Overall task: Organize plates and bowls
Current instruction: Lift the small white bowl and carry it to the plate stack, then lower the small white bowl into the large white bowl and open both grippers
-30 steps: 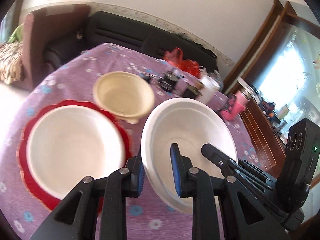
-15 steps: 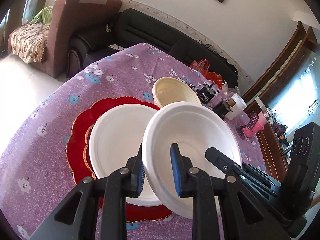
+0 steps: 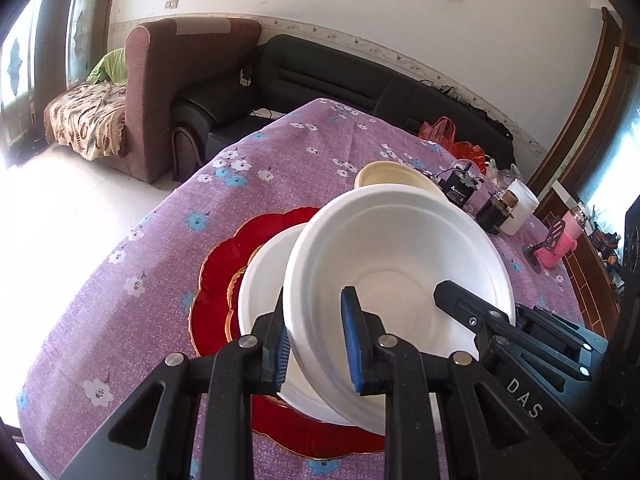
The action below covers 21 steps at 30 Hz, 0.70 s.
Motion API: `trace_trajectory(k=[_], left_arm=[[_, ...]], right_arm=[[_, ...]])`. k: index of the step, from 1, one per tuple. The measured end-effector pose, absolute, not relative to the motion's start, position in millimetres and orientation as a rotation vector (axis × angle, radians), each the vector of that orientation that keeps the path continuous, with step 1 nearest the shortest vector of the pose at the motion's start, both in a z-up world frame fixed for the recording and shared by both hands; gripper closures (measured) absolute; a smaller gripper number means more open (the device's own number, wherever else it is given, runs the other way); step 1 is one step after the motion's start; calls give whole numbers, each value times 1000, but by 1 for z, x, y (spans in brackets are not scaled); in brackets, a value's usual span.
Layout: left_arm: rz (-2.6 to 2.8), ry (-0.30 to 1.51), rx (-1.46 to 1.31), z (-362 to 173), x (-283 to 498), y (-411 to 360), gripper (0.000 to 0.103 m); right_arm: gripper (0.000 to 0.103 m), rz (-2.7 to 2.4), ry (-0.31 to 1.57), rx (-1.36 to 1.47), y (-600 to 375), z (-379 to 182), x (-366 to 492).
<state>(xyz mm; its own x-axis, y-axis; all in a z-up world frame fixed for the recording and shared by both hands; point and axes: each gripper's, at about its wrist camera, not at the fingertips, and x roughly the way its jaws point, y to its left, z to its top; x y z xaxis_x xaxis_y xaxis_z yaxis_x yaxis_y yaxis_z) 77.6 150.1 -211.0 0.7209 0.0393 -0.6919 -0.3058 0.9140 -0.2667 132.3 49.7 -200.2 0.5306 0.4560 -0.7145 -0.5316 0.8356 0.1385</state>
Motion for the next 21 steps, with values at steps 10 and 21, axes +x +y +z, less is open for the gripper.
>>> trace_trajectory(k=[10,21], left_arm=[[207,777,-374,-223,87,157,82],[225,760,-377,-220,84,161,82]], right_arm=[[87,570,868,-126,61,-222,148],[87,556,867,-149,68,-227,151]])
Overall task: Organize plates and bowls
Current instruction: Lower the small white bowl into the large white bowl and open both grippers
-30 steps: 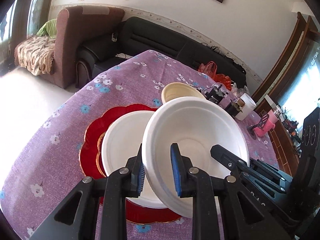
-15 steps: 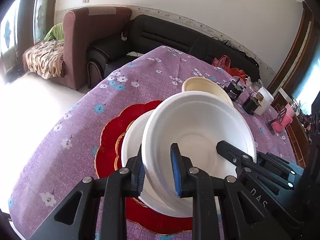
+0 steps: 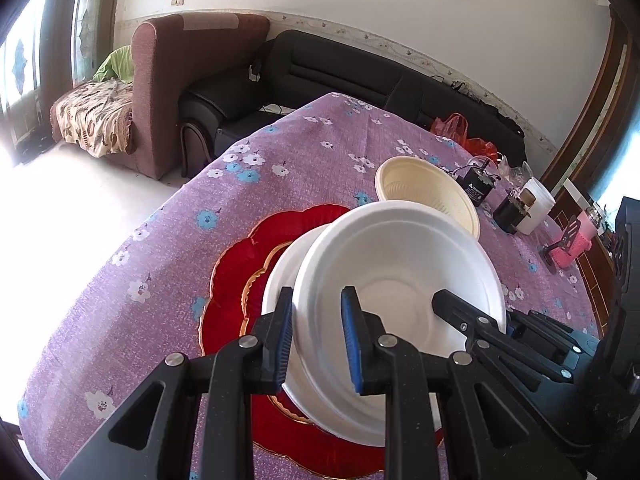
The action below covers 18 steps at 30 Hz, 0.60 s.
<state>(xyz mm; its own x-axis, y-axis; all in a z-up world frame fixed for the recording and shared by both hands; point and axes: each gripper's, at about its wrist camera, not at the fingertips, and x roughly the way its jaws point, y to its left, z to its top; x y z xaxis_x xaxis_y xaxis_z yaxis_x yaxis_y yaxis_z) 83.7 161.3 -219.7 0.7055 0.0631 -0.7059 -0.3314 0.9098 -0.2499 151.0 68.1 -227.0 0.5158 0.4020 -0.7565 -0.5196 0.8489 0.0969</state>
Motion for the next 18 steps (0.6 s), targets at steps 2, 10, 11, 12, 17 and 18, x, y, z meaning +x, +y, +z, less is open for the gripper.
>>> trace_trajectory(k=[2,10,11,12,17,18], left_arm=[[226,753,-380,-217,82,162,81],[240,701,-407,-202,67,169,74],[246,693,-413,-200,65,171,71],[251,684,-420,-198,62,173,70],[262,659,-458,-191,53,184,67],[264,656,-465,-190,52,186,66]], right_arm=[[87,555,867,-148,68,-227,151],[87,546,865,-147,68,-229,151],[87,546,864,-145,68,-229,151],[87,545,866,-146,68,-229,151],[87,542,856,-149,70,-230,150],[87,542,850,-155,71,-229,149]])
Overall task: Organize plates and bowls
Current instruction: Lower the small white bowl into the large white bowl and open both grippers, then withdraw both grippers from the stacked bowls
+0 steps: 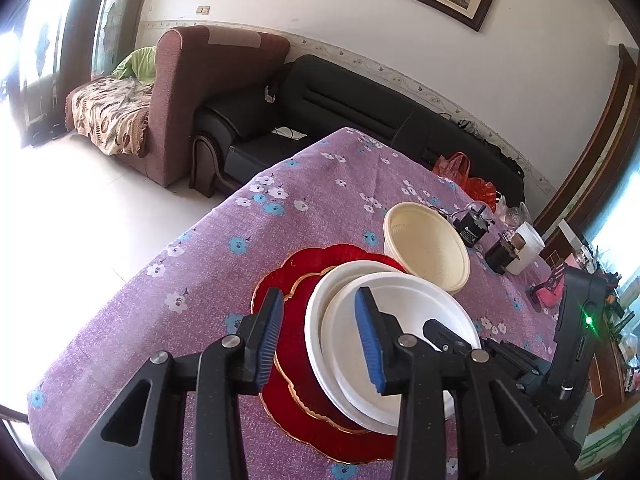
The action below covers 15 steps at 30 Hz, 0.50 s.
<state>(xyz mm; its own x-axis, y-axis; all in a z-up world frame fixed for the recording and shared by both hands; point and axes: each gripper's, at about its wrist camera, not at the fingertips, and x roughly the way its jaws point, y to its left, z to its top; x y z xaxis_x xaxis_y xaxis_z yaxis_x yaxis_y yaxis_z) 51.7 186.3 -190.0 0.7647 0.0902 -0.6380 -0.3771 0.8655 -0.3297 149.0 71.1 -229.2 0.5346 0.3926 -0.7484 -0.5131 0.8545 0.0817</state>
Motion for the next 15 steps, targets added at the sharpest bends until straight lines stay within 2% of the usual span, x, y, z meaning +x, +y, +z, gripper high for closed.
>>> trace_trajectory(k=[5,6,8,10,13,15], left_arm=[[273,636,-487,-186,43,192,62],[275,632,-489,-185,41,193,62],[277,626,-490,-184,38,194,58],[280,618,-496,-183,35,196,54],[287,609,-509,-182,30,198,47],[293,605,-522,-181,26,201,45]], right_arm=[[87,532,823,-180,77,-227,143],[84,534,823,-173,78,-226,142],[73,545,825,-152,78,-225,141],[53,556,819,-128,77,-223,140],[43,559,787,-103,75,-214,135],[40,569,772,-93,74,-206,133]])
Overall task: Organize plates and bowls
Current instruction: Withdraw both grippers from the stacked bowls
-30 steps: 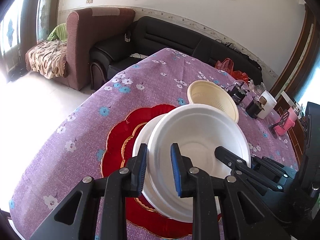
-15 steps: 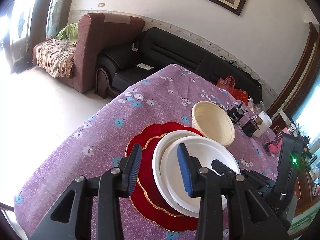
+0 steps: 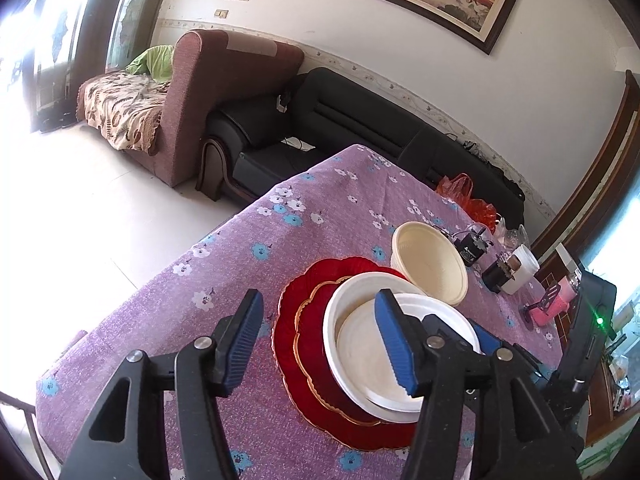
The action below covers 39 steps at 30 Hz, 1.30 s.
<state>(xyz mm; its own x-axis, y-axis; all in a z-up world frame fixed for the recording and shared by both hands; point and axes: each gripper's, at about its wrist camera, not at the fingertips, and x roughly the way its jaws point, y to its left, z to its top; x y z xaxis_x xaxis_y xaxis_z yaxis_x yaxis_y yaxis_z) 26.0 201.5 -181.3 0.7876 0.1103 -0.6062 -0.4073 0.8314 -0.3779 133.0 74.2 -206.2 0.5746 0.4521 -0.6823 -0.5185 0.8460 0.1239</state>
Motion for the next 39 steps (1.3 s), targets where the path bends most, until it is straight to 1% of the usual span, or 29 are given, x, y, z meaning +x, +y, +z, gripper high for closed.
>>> trace_trajectory(k=[8,12,14,15,17,19,25,31,33,34,36,37,39], left_arm=[[311,592,-540,-177,14,205,45],[311,586,-537,-175,11,202,45],[308,588,-534,-175,11,200,45],[306,590,-532,-175,11,199,45],[301,594,-529,-176,11,197,45],[297,595,-524,-176,10,196,45],[306,597,-523,-176,9,198,45],[307,606,-509,-175,10,195,44],[309,605,-500,-173,10,193,40],[309,603,-494,-172,9,191,37],[312,594,-473,-168,8,186,35],[313,588,-458,-166,7,182,34],[316,577,-428,-159,6,174,29]], right_arm=[[39,553,718,-26,53,-181,127],[39,458,701,-54,39,-181,129],[57,411,703,-71,34,-184,132],[69,406,717,-69,32,-187,134],[72,408,754,-67,30,-195,136],[79,420,785,-65,32,-204,138],[80,436,832,-84,45,-223,139],[80,457,800,-73,43,-212,136],[80,462,787,-59,38,-203,133],[80,464,783,-52,35,-200,131],[79,467,770,-48,29,-193,128],[76,466,765,-47,26,-191,126],[70,462,756,-37,17,-185,124]])
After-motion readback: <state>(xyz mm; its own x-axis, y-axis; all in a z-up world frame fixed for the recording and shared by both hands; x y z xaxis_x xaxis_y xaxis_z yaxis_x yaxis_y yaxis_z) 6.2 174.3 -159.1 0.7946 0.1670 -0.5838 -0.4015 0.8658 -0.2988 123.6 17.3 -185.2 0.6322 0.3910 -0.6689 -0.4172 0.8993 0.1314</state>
